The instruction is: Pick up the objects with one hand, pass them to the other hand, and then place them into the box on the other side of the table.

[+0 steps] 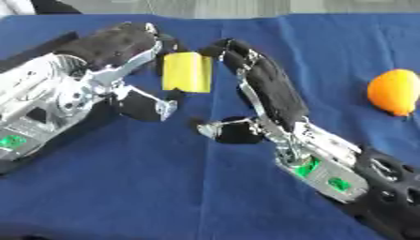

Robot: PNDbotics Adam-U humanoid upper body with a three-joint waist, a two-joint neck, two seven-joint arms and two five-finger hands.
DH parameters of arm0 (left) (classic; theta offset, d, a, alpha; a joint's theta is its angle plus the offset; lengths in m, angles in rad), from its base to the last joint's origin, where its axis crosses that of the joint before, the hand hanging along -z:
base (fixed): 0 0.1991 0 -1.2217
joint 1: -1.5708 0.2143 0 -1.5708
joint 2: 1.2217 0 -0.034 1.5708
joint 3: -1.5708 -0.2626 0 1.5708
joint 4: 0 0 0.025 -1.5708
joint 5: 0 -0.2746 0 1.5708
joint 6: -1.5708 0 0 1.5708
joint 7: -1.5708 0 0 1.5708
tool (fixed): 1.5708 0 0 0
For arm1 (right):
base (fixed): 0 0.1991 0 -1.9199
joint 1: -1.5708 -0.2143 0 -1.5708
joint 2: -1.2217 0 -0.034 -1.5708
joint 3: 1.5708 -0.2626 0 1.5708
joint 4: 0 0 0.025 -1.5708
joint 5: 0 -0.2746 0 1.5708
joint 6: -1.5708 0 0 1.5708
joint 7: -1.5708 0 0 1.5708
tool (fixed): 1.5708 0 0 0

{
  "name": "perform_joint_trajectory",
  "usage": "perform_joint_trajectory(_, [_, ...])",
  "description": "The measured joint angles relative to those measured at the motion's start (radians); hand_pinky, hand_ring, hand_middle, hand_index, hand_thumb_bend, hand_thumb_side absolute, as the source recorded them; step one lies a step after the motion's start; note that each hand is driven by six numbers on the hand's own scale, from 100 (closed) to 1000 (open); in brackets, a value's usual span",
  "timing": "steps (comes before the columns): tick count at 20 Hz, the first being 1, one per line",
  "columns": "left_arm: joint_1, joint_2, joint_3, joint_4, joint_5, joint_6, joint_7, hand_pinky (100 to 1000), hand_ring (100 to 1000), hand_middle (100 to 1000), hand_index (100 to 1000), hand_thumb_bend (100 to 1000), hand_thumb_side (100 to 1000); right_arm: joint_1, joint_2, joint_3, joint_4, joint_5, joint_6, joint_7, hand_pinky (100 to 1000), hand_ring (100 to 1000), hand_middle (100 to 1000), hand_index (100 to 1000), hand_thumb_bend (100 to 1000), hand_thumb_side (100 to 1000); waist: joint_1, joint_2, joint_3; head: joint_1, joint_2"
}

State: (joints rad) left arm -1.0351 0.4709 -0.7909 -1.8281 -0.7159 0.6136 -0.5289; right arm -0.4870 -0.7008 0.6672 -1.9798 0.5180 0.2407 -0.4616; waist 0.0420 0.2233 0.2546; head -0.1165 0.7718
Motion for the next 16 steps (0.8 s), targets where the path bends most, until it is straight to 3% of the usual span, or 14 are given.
perform_joint_trajectory(9, [0.019, 0.085, 0.040, -0.036, -0.007, 0.000, -0.010, 799, 652, 439, 403, 100, 262, 0.010, -0.008, 0.000, 0.000, 0.004, -0.008, -0.018, 744, 768, 746, 813, 715, 220, 0.000, 0.000, 0.000, -0.001, 0.000])
perform_joint_trajectory(16, [0.072, 0.202, 0.113, -0.079, 0.041, 0.047, 0.015, 801, 634, 438, 403, 100, 255, 0.018, -0.010, -0.004, 0.000, 0.005, -0.013, -0.029, 744, 767, 745, 812, 711, 222, 0.000, 0.000, 0.000, -0.003, 0.000])
